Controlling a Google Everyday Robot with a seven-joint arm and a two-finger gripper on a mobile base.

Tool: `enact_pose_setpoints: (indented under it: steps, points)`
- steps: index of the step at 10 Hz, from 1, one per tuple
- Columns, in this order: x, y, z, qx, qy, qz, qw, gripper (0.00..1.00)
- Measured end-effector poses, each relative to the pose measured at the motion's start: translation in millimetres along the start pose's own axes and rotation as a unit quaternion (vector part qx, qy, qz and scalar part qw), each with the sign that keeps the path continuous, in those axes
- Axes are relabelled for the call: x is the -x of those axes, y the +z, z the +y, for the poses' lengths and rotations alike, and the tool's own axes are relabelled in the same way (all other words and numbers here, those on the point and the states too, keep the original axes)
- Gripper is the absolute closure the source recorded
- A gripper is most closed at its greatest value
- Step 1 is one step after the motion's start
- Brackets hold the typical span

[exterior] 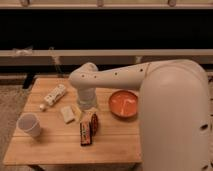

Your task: Place the white sponge in the ceramic cup

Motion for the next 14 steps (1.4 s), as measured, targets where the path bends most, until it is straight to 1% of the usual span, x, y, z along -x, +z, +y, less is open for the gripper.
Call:
enact_pose_setpoints:
  steps: [1, 2, 3, 4, 5, 6, 7, 8, 10, 11, 13, 14]
  points:
    - [18, 1, 11, 0.000, -0.007, -0.003, 1.0000, 0.20]
    - [44, 3, 29, -0.002, -0.017, -0.008, 0.9998, 0.20]
    - [64, 7, 39, -0.005, -0.022, -0.011, 0.9997, 0.20]
    - [83, 13, 47, -0.009, -0.024, -0.016, 0.9995, 0.20]
    - [95, 19, 51, -0.015, -0.025, -0.018, 0.9994, 0.20]
    - [110, 31, 55, -0.021, -0.022, -0.024, 0.9992, 0.20]
    - [118, 40, 53, -0.034, -0.016, -0.026, 0.9990, 0.20]
    - [123, 46, 53, -0.043, -0.010, -0.026, 0.9987, 0.20]
    - [129, 60, 46, -0.052, 0.005, -0.026, 0.9983, 0.20]
    - [130, 63, 46, -0.054, 0.007, -0.027, 0.9981, 0.20]
    - [135, 69, 55, -0.056, 0.005, -0.027, 0.9981, 0.20]
    - [137, 72, 55, -0.056, 0.005, -0.027, 0.9981, 0.20]
